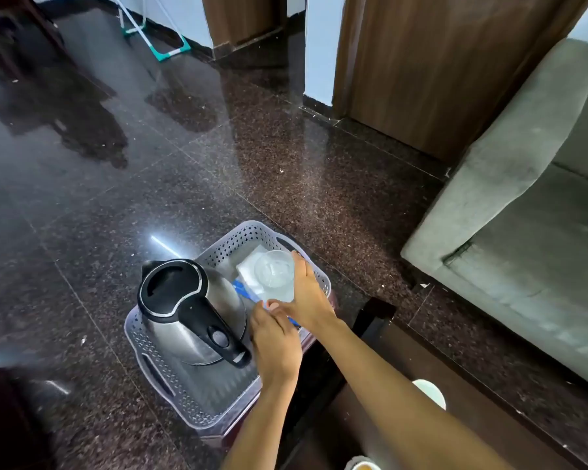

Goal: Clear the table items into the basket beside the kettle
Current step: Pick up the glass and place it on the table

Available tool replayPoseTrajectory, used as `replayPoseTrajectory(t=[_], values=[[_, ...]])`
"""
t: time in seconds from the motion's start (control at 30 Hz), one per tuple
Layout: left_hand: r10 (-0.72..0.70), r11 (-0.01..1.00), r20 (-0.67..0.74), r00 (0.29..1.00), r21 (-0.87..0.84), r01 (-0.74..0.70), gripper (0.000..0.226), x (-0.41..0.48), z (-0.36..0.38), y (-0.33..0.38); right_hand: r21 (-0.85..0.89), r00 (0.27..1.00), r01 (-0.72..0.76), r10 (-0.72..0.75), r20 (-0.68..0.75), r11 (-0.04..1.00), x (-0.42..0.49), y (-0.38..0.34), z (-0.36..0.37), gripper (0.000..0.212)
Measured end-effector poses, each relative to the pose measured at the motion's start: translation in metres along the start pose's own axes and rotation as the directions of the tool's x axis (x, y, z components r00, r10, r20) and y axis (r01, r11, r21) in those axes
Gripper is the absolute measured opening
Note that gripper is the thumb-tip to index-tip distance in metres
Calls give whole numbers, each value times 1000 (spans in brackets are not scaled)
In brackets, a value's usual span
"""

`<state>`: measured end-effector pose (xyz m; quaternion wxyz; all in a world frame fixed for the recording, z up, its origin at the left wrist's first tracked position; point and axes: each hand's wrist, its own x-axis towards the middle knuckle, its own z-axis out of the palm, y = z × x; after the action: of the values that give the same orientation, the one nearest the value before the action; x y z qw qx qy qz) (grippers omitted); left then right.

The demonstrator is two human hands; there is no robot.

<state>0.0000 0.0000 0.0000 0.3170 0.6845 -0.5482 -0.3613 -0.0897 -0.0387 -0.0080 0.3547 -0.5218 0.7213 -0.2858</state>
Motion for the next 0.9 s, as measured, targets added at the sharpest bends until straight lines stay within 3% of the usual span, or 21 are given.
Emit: replayPoseTrajectory(t=[0.27, 0.47, 0.9], values=[[-38, 999, -7, 999, -17, 38, 29, 9, 6, -19, 33, 993, -69, 72, -88, 997, 17, 4, 17, 106], [-16, 1000, -26, 1000, -11, 16, 29, 5, 7, -21, 36, 989, -80, 84, -125, 996, 21, 4, 16, 85], [105, 994, 49, 993, 12, -106, 43, -54, 3, 35, 264, 947, 80, 10, -322, 961, -76, 22, -53, 85]])
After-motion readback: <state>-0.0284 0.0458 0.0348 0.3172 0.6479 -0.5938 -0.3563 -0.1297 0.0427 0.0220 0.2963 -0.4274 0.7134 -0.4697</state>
